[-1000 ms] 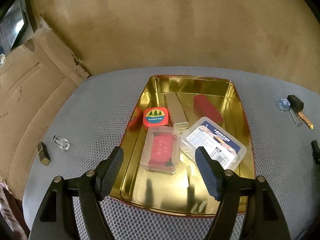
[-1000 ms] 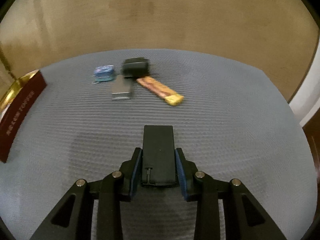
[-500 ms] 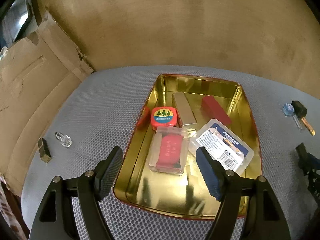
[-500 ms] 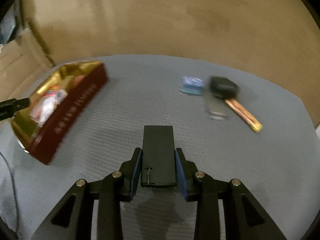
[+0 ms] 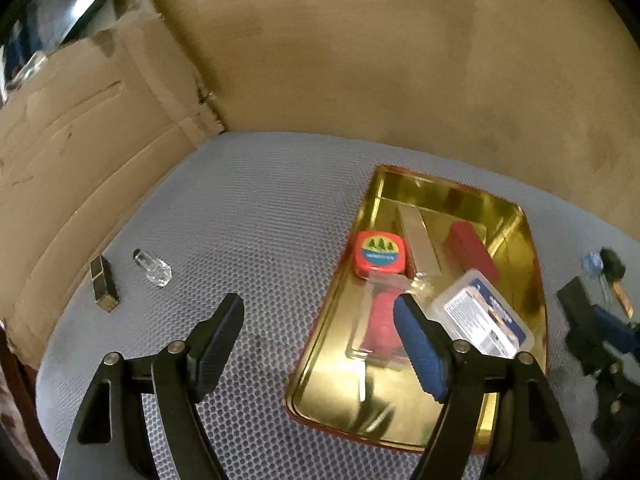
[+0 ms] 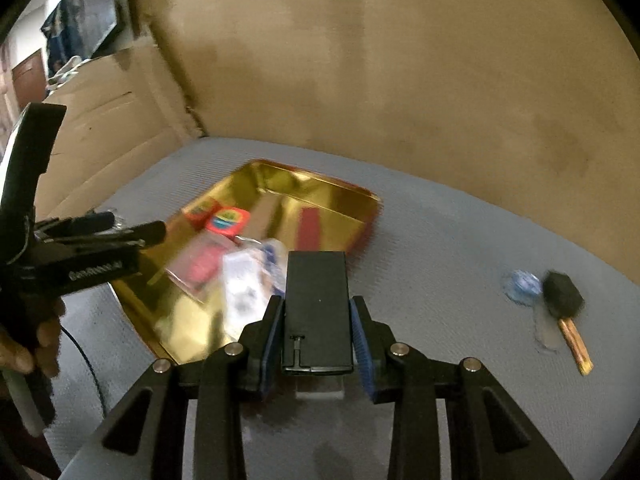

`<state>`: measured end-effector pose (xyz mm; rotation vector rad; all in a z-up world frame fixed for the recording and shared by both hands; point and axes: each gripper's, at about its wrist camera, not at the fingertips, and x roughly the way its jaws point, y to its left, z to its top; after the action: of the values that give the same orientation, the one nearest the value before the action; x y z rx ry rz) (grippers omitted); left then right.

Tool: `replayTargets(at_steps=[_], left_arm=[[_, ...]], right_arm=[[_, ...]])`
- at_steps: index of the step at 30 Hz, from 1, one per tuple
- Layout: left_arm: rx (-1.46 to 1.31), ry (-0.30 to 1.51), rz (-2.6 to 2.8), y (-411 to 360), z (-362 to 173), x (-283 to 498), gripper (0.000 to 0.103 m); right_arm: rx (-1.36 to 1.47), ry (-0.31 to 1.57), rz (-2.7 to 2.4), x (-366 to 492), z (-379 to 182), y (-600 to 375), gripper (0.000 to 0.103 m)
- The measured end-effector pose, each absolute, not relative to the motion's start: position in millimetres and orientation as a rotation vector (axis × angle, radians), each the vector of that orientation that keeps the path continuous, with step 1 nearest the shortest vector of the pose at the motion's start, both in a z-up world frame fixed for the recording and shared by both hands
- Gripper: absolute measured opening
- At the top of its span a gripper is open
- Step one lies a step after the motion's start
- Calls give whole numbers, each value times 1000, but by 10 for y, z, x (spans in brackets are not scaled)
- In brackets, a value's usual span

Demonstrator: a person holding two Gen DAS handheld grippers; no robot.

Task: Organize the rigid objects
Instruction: 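Carry the black case into the gold tin and open the right tool, then grasp the brown patterned lighter with the right tool and lift it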

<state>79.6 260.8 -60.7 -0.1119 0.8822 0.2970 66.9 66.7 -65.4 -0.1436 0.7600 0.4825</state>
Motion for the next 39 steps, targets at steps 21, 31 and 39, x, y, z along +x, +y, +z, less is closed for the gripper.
replayTargets(at_steps=[21,31,39], left_arm=[[-181,892,343,2882,-598,814,77],[-145,892,347,2832,-628,814,77],[-117,891,350,2780,-641,799,78]], right_arm=[[-201,883,507,1189,-900,1406,33],[-141,862,510,1140,-854,1242,48],[-33,776,463,964,-657,416,48]])
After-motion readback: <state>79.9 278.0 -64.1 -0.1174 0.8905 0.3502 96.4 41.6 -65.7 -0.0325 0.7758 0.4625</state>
